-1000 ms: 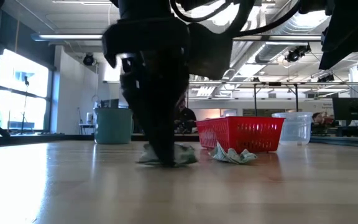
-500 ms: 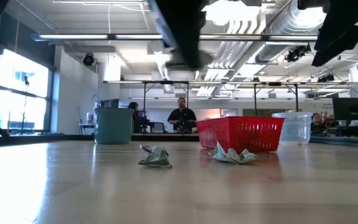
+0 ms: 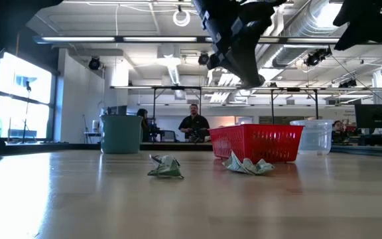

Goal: Pick and place items into bin
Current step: Put the stevia packet into the orange bin, then put the truvia packet into the orange bin

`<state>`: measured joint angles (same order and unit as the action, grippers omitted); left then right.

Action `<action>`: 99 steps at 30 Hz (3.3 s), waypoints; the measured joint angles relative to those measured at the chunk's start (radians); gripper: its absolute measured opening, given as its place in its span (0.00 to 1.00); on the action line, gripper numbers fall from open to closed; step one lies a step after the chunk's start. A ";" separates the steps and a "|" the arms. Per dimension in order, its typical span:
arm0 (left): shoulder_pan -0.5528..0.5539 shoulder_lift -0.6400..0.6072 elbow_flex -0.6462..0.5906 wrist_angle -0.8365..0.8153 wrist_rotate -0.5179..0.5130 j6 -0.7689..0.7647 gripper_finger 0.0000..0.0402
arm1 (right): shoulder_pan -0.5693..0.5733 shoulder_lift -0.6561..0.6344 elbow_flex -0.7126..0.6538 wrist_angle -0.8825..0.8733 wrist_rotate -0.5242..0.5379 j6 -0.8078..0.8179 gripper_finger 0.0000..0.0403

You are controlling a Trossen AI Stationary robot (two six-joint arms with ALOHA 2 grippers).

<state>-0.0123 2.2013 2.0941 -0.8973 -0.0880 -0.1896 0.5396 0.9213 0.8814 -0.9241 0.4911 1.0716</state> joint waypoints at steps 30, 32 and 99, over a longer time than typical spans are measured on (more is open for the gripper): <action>-0.299 -0.016 -0.036 -0.424 -0.079 -0.558 0.50 | -0.003 0.015 0.000 -0.019 0.010 -0.022 0.73; -0.336 -0.016 -0.050 -0.431 -0.079 -0.608 0.49 | -0.002 0.015 0.000 -0.020 0.008 -0.025 0.73; -0.349 -0.482 -1.092 0.633 -0.032 -1.025 0.49 | -0.149 0.131 0.000 0.004 -0.091 0.054 0.73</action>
<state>-0.3616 1.7195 1.0019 -0.2640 -0.1201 -1.2148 0.3904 1.0522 0.8818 -0.9204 0.4005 1.1252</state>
